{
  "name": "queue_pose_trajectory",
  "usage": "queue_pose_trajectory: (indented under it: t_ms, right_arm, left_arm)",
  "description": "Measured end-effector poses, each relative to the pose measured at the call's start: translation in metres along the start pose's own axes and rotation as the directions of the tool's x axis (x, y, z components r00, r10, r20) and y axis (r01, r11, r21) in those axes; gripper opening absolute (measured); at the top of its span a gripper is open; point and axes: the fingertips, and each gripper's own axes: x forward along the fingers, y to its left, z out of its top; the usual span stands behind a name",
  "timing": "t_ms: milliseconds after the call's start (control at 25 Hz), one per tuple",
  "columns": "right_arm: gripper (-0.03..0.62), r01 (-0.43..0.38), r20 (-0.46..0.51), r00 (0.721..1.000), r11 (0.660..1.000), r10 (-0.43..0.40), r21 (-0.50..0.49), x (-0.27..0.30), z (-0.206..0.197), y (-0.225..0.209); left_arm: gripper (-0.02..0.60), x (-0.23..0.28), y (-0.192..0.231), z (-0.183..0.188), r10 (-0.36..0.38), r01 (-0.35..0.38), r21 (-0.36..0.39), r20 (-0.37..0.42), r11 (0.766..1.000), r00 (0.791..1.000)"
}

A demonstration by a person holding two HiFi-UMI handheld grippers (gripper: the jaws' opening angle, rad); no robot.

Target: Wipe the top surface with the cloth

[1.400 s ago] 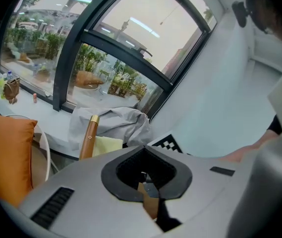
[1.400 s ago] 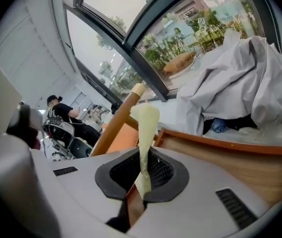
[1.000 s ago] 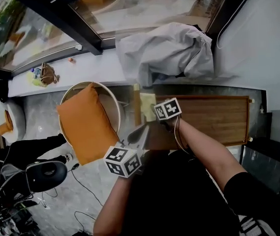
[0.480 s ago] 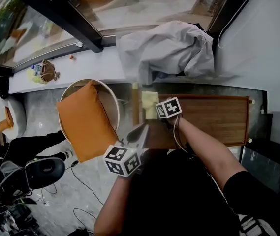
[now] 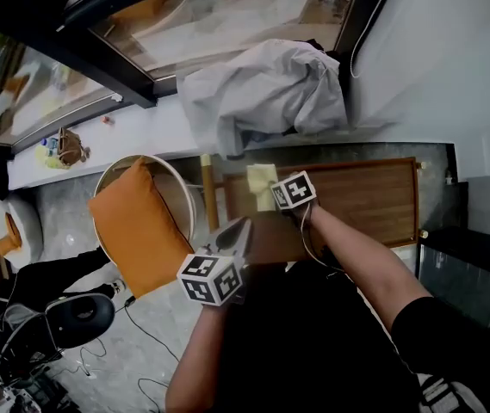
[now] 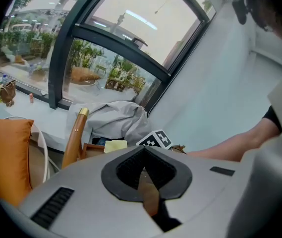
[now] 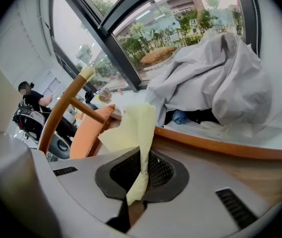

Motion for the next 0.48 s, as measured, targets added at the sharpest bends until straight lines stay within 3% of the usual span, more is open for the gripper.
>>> queue_pose_trajectory:
  t_ms: [480]
  right_arm:
    - [0.032, 0.032, 0.013, 0.999, 0.998, -0.033, 0.053, -0.045, -0.023, -0.063]
  left_arm:
    - [0.008, 0.036, -0.054, -0.009, -0.072, 0.076, 0.053, -0.074, 0.996, 0.995]
